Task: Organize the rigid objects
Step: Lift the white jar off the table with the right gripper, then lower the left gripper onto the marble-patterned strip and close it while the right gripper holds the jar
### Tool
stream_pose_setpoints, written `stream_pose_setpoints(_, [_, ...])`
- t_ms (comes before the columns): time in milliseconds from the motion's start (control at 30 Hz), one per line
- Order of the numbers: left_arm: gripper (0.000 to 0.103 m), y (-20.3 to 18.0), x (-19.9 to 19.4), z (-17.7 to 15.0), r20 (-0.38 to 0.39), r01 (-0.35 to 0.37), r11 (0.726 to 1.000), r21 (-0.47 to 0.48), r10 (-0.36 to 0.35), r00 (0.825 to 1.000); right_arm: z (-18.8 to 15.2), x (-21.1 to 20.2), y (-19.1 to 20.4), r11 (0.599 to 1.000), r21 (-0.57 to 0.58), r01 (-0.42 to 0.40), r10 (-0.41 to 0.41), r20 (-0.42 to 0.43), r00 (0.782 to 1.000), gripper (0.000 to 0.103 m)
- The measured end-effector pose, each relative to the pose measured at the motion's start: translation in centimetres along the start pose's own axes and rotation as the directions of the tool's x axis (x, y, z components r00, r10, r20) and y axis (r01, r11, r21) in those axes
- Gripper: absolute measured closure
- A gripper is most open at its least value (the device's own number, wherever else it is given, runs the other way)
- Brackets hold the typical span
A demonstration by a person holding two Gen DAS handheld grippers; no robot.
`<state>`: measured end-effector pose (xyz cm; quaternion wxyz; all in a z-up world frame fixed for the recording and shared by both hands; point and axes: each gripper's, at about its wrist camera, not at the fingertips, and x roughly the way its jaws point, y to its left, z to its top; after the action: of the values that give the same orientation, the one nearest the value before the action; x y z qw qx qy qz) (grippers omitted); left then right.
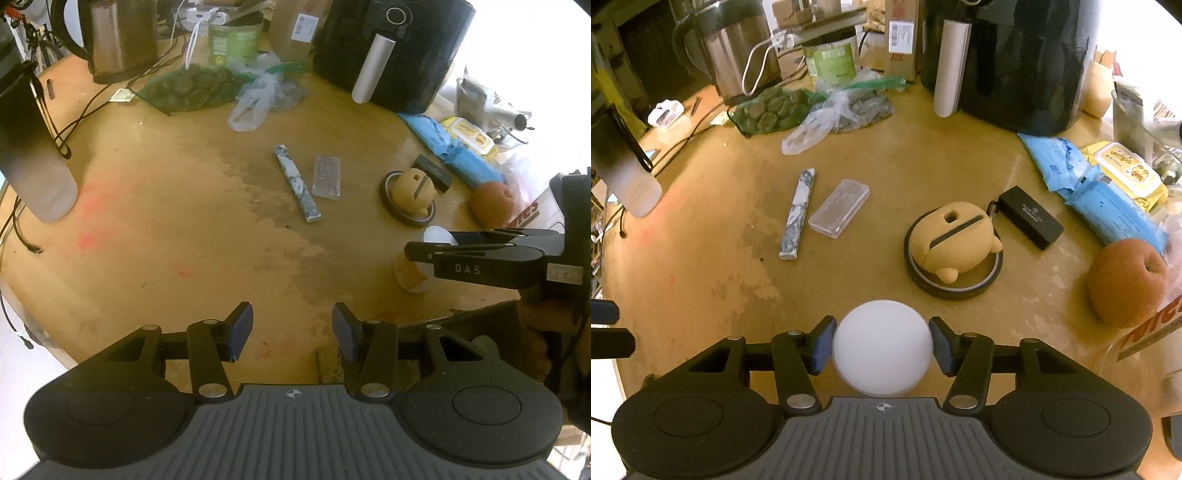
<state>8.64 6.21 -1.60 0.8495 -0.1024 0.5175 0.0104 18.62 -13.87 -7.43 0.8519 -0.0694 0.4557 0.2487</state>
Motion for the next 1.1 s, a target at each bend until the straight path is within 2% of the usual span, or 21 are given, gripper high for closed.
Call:
stream_pose_setpoints(333, [0.056,-0.7,0.3,2.0,0.039,-0.006,0.999,0.036,0.004,0.999,0.3,-2.3,-0.9,1.000,0.014,-0.016,0.015,0.047,0.999,0.046])
stream_pose_setpoints(667, [0.056,-1.0,0.7,5.6,0.109,-0.060,0.996,0.064,0.053,0.993,1.4,-4.6,-2.6,0.998,0.056,-0.023,0.017,0.095,0.995,0.046])
stream_pose_setpoints(867, [0.056,-0.9,2.2,6.6,0.108,-0.091,0.993,0.079,0.082,0.991,1.7,-5.7,-3.3,0.997,0.079,-0.020,0.010,0.128,0.992,0.046])
stream_pose_setpoints(1100, [0.056,-1.0,4.5,7.3,0.104,-0.120,0.988,0.097,0.109,0.989,1.3,-7.0,-3.8,0.997,0.070,0.019,-0.030,0.161,0.987,0.046])
